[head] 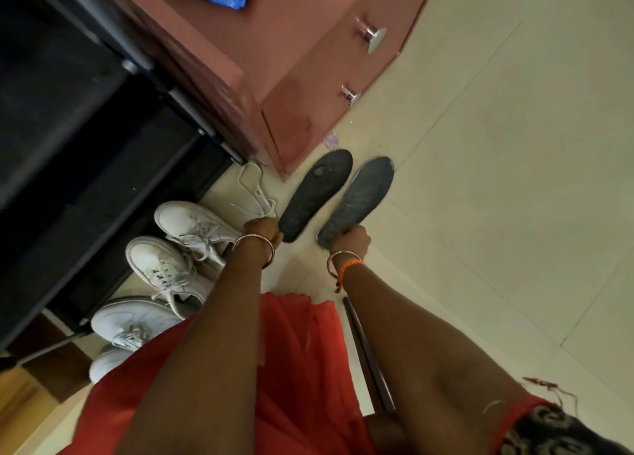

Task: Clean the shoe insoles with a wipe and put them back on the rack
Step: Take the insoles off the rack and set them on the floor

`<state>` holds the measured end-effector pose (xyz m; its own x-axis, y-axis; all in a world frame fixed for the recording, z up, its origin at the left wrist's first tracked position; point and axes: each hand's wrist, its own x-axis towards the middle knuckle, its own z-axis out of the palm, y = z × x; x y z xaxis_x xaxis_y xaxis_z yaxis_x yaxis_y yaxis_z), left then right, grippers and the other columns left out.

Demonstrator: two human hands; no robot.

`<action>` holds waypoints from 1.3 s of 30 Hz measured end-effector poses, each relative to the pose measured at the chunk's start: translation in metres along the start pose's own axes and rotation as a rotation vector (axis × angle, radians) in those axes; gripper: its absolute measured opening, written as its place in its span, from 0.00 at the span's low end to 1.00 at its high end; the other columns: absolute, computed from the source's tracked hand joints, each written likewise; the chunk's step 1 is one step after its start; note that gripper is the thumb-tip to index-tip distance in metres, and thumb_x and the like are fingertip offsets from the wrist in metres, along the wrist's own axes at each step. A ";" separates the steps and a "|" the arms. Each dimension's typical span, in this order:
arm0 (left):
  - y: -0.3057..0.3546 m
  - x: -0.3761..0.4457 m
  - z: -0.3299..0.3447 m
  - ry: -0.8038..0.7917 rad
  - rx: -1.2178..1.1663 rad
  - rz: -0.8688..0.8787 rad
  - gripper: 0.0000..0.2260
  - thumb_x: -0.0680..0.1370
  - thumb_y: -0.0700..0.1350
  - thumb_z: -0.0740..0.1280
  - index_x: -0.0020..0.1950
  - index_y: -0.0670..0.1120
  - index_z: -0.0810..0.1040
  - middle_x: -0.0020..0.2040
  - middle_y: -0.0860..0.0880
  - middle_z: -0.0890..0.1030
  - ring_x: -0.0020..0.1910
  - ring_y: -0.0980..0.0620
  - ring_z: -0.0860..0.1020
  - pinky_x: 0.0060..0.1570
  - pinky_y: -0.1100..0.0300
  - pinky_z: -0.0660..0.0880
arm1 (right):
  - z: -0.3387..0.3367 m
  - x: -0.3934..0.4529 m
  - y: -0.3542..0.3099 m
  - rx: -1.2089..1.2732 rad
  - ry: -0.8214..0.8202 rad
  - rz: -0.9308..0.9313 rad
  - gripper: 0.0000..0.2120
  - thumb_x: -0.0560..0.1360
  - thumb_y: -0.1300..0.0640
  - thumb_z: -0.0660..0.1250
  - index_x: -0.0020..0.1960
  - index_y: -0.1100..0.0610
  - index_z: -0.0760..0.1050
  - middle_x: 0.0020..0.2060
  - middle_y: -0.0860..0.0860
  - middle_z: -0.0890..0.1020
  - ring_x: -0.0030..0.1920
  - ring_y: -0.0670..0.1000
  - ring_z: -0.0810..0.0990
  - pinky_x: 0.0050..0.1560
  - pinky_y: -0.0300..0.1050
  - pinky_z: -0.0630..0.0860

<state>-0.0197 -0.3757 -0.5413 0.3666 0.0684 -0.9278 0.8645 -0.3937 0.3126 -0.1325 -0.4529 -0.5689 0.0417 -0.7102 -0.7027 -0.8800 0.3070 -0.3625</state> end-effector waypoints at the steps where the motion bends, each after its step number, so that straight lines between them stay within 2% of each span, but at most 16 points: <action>1: 0.003 -0.005 -0.002 -0.036 -0.046 0.001 0.10 0.79 0.35 0.60 0.38 0.40 0.70 0.36 0.44 0.72 0.33 0.53 0.70 0.33 0.64 0.73 | -0.004 -0.004 -0.004 0.036 0.032 -0.096 0.12 0.76 0.60 0.61 0.54 0.66 0.78 0.52 0.64 0.79 0.54 0.64 0.77 0.52 0.50 0.73; 4: 0.025 -0.043 -0.014 -0.139 0.051 0.133 0.09 0.80 0.38 0.60 0.40 0.43 0.72 0.35 0.47 0.74 0.33 0.53 0.73 0.33 0.61 0.73 | -0.024 -0.029 -0.030 0.034 0.047 -0.401 0.11 0.76 0.64 0.60 0.52 0.64 0.79 0.48 0.62 0.82 0.49 0.61 0.79 0.48 0.45 0.72; 7: 0.040 -0.083 -0.050 -0.204 0.189 0.332 0.09 0.79 0.37 0.61 0.40 0.47 0.73 0.32 0.51 0.79 0.33 0.54 0.76 0.36 0.63 0.71 | -0.033 -0.062 -0.053 0.055 0.054 -0.719 0.09 0.75 0.66 0.60 0.48 0.65 0.79 0.41 0.63 0.82 0.41 0.61 0.80 0.43 0.48 0.73; 10: 0.044 -0.113 -0.102 -0.149 0.196 0.554 0.12 0.79 0.33 0.57 0.39 0.44 0.74 0.27 0.52 0.79 0.24 0.62 0.76 0.25 0.69 0.69 | -0.038 -0.096 -0.067 0.071 0.060 -0.939 0.07 0.73 0.67 0.61 0.40 0.67 0.77 0.34 0.62 0.80 0.36 0.61 0.78 0.37 0.49 0.72; 11: 0.045 -0.122 -0.122 -0.085 0.153 0.651 0.14 0.79 0.32 0.56 0.40 0.45 0.74 0.30 0.50 0.79 0.24 0.63 0.76 0.25 0.69 0.70 | -0.038 -0.108 -0.071 0.097 0.052 -0.992 0.06 0.73 0.67 0.62 0.40 0.66 0.77 0.34 0.61 0.80 0.36 0.60 0.78 0.38 0.47 0.71; 13: 0.047 -0.139 -0.164 0.111 0.098 0.868 0.15 0.78 0.30 0.55 0.42 0.47 0.75 0.37 0.50 0.79 0.28 0.64 0.76 0.32 0.66 0.72 | -0.035 -0.138 -0.088 0.148 0.034 -1.116 0.07 0.72 0.68 0.63 0.43 0.63 0.80 0.36 0.59 0.81 0.35 0.53 0.77 0.40 0.41 0.69; 16: 0.053 -0.170 -0.213 0.376 0.031 1.114 0.14 0.75 0.30 0.57 0.46 0.46 0.76 0.39 0.52 0.79 0.33 0.64 0.75 0.38 0.63 0.73 | -0.032 -0.190 -0.127 0.204 0.004 -1.345 0.08 0.71 0.68 0.63 0.45 0.62 0.80 0.37 0.56 0.81 0.35 0.48 0.75 0.41 0.33 0.68; 20: 0.060 -0.215 -0.264 0.767 0.025 1.359 0.10 0.71 0.33 0.59 0.47 0.42 0.77 0.43 0.48 0.80 0.35 0.59 0.74 0.41 0.67 0.71 | -0.020 -0.266 -0.191 0.243 -0.081 -1.608 0.08 0.72 0.67 0.62 0.46 0.63 0.79 0.42 0.56 0.80 0.42 0.54 0.79 0.47 0.44 0.75; 23: 0.072 -0.237 -0.300 1.170 0.142 1.313 0.10 0.72 0.40 0.60 0.51 0.39 0.75 0.48 0.39 0.78 0.47 0.40 0.75 0.45 0.51 0.68 | -0.014 -0.320 -0.241 0.302 -0.003 -1.750 0.07 0.71 0.66 0.62 0.47 0.63 0.76 0.45 0.59 0.78 0.47 0.59 0.76 0.50 0.47 0.71; 25: 0.087 -0.245 -0.323 1.356 0.390 1.122 0.19 0.74 0.50 0.60 0.57 0.38 0.73 0.53 0.36 0.77 0.53 0.36 0.72 0.49 0.47 0.67 | -0.009 -0.343 -0.272 0.158 0.112 -1.818 0.09 0.72 0.63 0.64 0.51 0.63 0.75 0.51 0.60 0.76 0.52 0.60 0.74 0.53 0.48 0.69; 26: 0.096 -0.248 -0.332 1.331 0.462 0.998 0.25 0.75 0.56 0.58 0.62 0.38 0.70 0.56 0.36 0.76 0.57 0.36 0.71 0.53 0.46 0.65 | -0.005 -0.352 -0.287 0.007 0.183 -1.808 0.13 0.73 0.58 0.65 0.56 0.62 0.74 0.55 0.60 0.75 0.56 0.61 0.72 0.55 0.50 0.70; 28: 0.120 -0.251 -0.345 1.136 0.483 0.799 0.34 0.76 0.64 0.55 0.69 0.38 0.63 0.63 0.35 0.73 0.64 0.36 0.67 0.61 0.45 0.61 | 0.005 -0.361 -0.313 -0.285 0.232 -1.637 0.27 0.73 0.48 0.66 0.67 0.59 0.65 0.65 0.60 0.68 0.64 0.61 0.66 0.61 0.55 0.68; 31: 0.146 -0.251 -0.345 0.913 0.546 0.647 0.40 0.73 0.66 0.61 0.73 0.38 0.58 0.69 0.37 0.67 0.69 0.37 0.65 0.67 0.45 0.57 | 0.020 -0.372 -0.332 -0.478 0.033 -1.368 0.46 0.69 0.44 0.71 0.75 0.60 0.49 0.71 0.61 0.58 0.69 0.62 0.61 0.66 0.57 0.63; 33: 0.154 -0.254 -0.340 0.840 0.577 0.648 0.36 0.74 0.60 0.66 0.71 0.38 0.61 0.67 0.39 0.71 0.67 0.39 0.68 0.68 0.45 0.55 | 0.023 -0.372 -0.329 -0.477 -0.016 -1.354 0.49 0.67 0.48 0.73 0.75 0.62 0.46 0.68 0.62 0.63 0.67 0.62 0.63 0.64 0.54 0.66; 36: 0.153 -0.263 -0.335 0.722 0.354 0.735 0.27 0.74 0.49 0.70 0.67 0.38 0.65 0.62 0.40 0.74 0.63 0.38 0.72 0.68 0.46 0.61 | 0.005 -0.367 -0.303 -0.346 0.047 -1.513 0.45 0.66 0.55 0.73 0.73 0.64 0.50 0.58 0.61 0.72 0.59 0.61 0.67 0.56 0.51 0.69; 39: 0.127 -0.273 -0.319 0.644 0.097 0.924 0.13 0.74 0.42 0.67 0.57 0.39 0.73 0.53 0.41 0.78 0.53 0.40 0.76 0.52 0.56 0.70 | -0.026 -0.353 -0.257 -0.271 0.131 -1.636 0.43 0.63 0.60 0.70 0.73 0.65 0.53 0.56 0.61 0.73 0.56 0.61 0.68 0.57 0.50 0.67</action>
<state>0.1001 -0.1516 -0.1835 0.9847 0.1625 -0.0627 0.1497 -0.6062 0.7811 0.0662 -0.2973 -0.2118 0.9171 -0.1985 0.3458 -0.0008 -0.8682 -0.4963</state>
